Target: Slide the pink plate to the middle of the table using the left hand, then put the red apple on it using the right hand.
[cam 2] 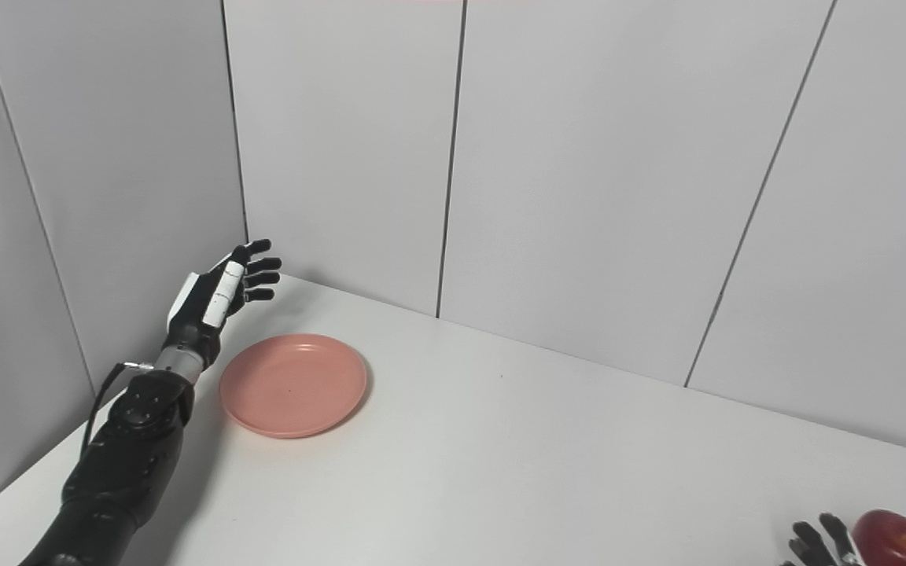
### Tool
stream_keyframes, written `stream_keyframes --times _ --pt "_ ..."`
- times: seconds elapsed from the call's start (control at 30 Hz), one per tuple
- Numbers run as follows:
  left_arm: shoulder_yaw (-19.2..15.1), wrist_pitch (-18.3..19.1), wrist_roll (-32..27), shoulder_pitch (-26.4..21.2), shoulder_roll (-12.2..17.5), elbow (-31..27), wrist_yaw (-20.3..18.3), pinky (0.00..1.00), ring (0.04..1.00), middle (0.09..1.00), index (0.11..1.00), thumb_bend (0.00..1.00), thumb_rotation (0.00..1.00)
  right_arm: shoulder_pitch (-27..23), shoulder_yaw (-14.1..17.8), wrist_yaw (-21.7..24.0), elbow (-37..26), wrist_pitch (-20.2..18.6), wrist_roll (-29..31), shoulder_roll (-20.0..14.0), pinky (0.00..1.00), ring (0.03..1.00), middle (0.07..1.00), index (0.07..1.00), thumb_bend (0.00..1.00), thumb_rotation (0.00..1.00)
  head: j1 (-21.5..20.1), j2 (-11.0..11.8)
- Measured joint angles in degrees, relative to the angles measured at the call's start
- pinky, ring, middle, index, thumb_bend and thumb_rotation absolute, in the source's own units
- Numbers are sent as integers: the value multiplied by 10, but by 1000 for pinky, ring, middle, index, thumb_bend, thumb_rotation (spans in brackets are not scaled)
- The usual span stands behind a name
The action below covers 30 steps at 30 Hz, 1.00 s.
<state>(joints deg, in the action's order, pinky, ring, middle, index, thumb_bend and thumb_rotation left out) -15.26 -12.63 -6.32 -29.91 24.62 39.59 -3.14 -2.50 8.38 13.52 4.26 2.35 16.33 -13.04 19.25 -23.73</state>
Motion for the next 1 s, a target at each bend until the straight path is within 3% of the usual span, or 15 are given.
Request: stream_keyframes --times 0.23,0.4,0.87,1.0 --pt "-14 0 -33 -38 3 108 -4 792 796 785 807 849 984 6 -3 -5 -12 -7 0 2 865 913 887 947 856 924 -3 -10" --pt "-14 1 -35 -44 1 138 -3 784 812 803 827 841 980 10 -3 -7 -19 -15 -1 2 861 910 884 945 864 922 -1 -13" --pt "-9 18 -46 -44 0 149 -25 757 805 816 838 830 947 18 -4 -10 -34 -32 -1 4 882 917 884 953 805 940 -2 -28" --pt "-6 27 -46 -27 -11 110 -26 750 784 805 830 830 925 25 -5 -12 -46 -40 -2 6 885 920 883 952 783 946 -5 -37"
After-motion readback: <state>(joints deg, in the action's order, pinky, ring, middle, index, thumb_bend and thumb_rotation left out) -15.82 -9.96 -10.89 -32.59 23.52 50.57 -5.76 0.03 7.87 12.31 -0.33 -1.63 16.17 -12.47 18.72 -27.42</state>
